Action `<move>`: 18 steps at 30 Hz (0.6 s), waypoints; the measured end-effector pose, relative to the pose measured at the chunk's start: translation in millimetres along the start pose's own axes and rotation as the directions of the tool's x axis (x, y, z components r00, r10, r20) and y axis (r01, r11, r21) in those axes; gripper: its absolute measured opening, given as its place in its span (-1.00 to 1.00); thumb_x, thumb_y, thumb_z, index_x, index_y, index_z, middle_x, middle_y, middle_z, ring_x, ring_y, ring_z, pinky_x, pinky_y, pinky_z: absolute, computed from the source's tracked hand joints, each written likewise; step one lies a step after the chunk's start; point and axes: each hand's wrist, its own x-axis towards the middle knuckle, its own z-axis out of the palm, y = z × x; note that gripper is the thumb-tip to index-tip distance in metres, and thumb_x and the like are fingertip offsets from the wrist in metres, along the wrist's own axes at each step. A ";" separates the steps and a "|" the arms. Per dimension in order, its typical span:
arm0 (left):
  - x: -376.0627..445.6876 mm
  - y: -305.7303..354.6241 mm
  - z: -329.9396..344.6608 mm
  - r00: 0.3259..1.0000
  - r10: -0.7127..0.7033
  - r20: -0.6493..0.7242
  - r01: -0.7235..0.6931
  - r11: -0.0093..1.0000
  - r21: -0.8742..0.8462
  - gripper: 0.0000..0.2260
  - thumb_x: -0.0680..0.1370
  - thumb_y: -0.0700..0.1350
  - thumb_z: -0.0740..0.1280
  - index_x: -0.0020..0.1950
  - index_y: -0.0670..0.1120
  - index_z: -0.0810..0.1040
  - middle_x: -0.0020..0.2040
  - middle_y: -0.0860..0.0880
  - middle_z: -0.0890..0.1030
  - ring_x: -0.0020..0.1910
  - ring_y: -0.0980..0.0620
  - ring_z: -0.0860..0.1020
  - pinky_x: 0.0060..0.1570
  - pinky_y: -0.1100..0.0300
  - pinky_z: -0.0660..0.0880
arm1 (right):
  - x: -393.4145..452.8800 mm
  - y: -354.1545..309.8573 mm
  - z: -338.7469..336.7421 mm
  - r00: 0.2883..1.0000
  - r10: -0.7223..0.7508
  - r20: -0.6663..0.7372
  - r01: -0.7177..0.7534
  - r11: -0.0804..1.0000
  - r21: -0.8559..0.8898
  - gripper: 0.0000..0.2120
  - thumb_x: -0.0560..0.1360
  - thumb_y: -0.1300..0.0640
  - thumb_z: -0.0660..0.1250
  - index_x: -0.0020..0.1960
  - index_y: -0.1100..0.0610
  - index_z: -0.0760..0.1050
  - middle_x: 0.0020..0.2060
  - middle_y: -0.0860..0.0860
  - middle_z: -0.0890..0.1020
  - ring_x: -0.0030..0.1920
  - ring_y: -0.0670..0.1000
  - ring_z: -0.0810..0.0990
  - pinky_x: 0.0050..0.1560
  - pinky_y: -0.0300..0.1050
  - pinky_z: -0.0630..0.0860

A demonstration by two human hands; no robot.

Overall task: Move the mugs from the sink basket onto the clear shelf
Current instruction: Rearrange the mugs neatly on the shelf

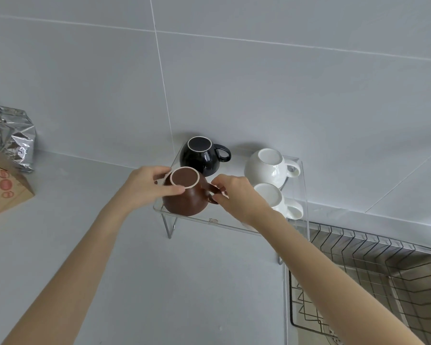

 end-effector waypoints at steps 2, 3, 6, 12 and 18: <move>14.3 5.2 -11.6 1.000 -0.021 -0.007 0.021 1.000 0.008 -0.46 0.36 0.00 0.46 0.30 -0.10 0.46 0.29 -0.04 0.52 0.28 0.04 0.47 0.26 0.17 0.33 | 5.8 1.6 -9.8 0.999 -0.026 -0.019 0.026 1.000 -0.005 -0.76 0.49 0.25 0.21 0.14 0.20 0.49 0.07 0.17 0.62 0.09 0.18 0.54 0.12 0.08 0.48; 23.2 7.3 -15.0 1.000 -0.020 -0.016 0.020 1.000 0.015 -0.48 0.38 0.01 0.44 0.30 -0.10 0.46 0.30 -0.06 0.52 0.28 0.04 0.47 0.25 0.19 0.32 | 11.4 3.5 -15.8 0.998 -0.033 -0.050 0.033 0.999 0.000 -0.75 0.49 0.26 0.20 0.14 0.20 0.50 0.08 0.18 0.63 0.09 0.18 0.55 0.14 0.07 0.48; 46.4 13.1 -11.0 1.000 -0.014 -0.006 0.014 0.998 0.054 -0.49 0.41 0.00 0.41 0.31 -0.13 0.44 0.32 -0.11 0.51 0.29 0.00 0.47 0.28 0.17 0.31 | 38.4 14.3 -31.5 0.991 0.003 -0.132 -0.001 1.000 0.014 -0.75 0.48 0.30 0.18 0.10 0.23 0.53 0.04 0.20 0.66 0.06 0.21 0.58 0.13 0.04 0.49; 71.7 14.0 16.5 0.999 0.030 0.018 -0.032 0.993 0.116 -0.55 0.45 -0.06 0.38 0.31 -0.10 0.43 0.30 -0.15 0.51 0.27 -0.09 0.48 0.18 0.15 0.35 | 103.3 37.1 -35.3 0.994 0.098 -0.045 -0.102 0.990 -0.094 -0.65 0.51 0.31 0.14 0.28 0.20 0.40 0.17 0.24 0.57 0.20 0.22 0.50 0.25 0.00 0.42; 76.7 17.7 24.3 0.987 0.123 -0.102 -0.106 0.982 0.155 -0.59 0.41 -0.11 0.42 0.24 -0.09 0.50 0.17 -0.16 0.60 0.08 -0.09 0.51 -0.06 0.22 0.30 | 120.7 39.0 -26.0 0.997 0.073 0.002 -0.072 0.984 -0.162 -0.83 0.38 0.37 0.22 -0.29 0.13 0.40 -0.34 0.15 0.47 -0.27 0.16 0.36 -0.24 -0.02 0.38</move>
